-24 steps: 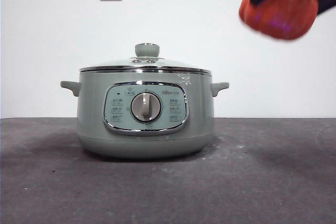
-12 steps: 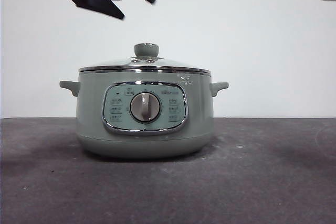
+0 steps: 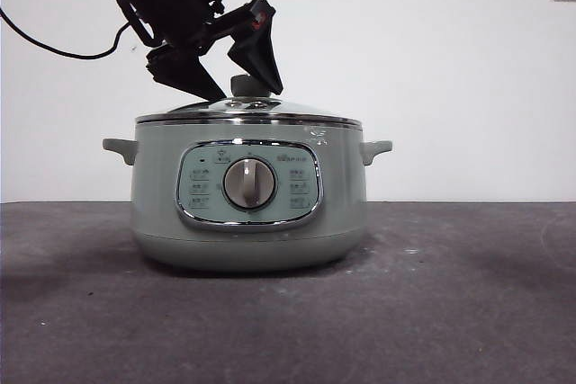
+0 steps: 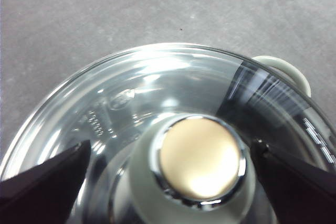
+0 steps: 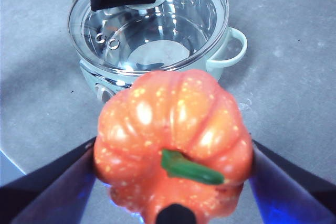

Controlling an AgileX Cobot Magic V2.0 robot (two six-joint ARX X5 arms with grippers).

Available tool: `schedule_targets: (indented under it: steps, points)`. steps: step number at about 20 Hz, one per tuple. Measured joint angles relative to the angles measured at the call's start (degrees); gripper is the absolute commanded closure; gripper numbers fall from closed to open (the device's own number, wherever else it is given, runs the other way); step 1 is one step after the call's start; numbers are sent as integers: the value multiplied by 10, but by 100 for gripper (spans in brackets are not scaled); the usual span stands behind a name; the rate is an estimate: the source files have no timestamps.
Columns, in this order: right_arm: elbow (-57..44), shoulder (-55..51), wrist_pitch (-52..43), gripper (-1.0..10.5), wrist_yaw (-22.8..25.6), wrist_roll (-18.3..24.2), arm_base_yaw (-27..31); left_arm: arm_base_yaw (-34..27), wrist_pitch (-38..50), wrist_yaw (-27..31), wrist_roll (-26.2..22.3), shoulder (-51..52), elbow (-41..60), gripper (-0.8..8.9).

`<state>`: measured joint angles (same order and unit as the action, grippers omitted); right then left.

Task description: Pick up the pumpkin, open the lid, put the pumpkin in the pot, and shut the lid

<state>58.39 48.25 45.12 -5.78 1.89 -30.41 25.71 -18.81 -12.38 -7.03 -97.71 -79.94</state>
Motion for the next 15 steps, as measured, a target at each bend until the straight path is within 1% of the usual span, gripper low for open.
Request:
schedule_targets:
  steps: [4,8,15]
  points:
    - [0,0,0,958,0,0,0,4,0,0,0,0,0,615]
    - [0,0,0,957,0,0,0,9,-2,-2,-1,0,0,828]
    - [0,0,0,958,0,0,0,10,-2,-2,-3,0,0,822]
